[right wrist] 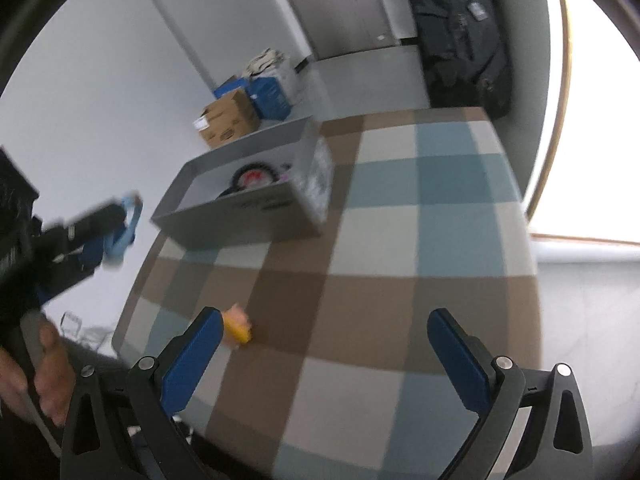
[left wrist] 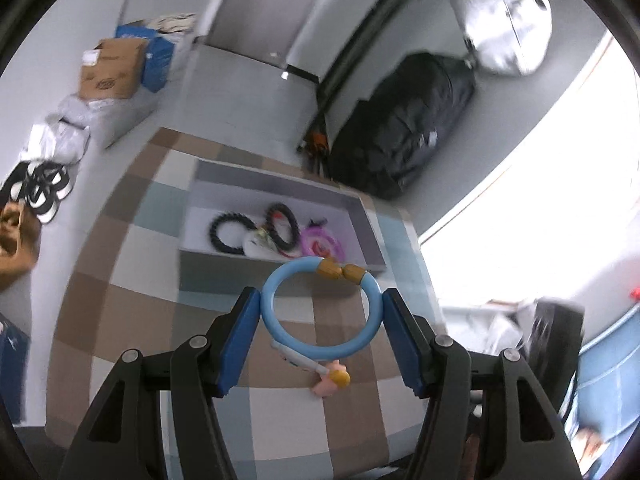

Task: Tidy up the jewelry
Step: 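Close the left gripper on the blue ring teether and lift it, then grasp the pink-and-yellow toy with the right gripper while the left holds the blue ring, then carry ring and toy into the grey box and open both grippers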

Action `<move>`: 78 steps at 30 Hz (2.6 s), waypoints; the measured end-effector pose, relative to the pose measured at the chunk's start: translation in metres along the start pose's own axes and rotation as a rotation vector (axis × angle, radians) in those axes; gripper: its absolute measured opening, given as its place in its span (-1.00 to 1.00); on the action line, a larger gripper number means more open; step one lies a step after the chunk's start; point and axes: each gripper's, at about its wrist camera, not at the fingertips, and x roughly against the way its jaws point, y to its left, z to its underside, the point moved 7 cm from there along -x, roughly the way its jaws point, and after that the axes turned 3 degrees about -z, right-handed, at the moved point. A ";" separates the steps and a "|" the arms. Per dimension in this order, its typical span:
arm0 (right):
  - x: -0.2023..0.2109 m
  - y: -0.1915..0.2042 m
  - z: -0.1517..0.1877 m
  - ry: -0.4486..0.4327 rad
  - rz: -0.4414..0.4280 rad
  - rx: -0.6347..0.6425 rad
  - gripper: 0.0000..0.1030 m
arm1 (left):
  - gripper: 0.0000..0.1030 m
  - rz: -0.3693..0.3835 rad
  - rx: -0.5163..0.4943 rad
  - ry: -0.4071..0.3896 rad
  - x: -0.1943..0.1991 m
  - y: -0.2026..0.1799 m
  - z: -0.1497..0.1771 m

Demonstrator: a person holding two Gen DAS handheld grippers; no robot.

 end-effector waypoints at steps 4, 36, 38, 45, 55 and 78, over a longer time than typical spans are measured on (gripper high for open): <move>-0.007 0.020 0.007 0.024 -0.033 0.053 0.83 | 0.11 0.018 0.069 -0.024 0.006 0.007 -0.004; -0.049 0.066 0.015 0.083 -0.003 0.196 -0.55 | 0.11 0.004 0.050 -0.017 0.025 0.027 -0.005; -0.046 0.066 0.014 0.074 -0.009 0.191 -0.55 | 0.11 0.005 0.043 -0.013 0.024 0.025 -0.004; -0.032 0.070 0.002 0.023 -0.041 0.178 -0.55 | 0.11 -0.005 0.022 -0.006 0.021 0.021 -0.003; -0.015 0.074 -0.028 -0.048 -0.070 0.174 -0.55 | 0.11 -0.010 -0.022 -0.030 0.012 0.013 -0.009; -0.030 0.071 -0.105 -0.132 -0.123 0.207 -0.55 | 0.11 -0.023 0.003 -0.021 -0.029 0.022 -0.050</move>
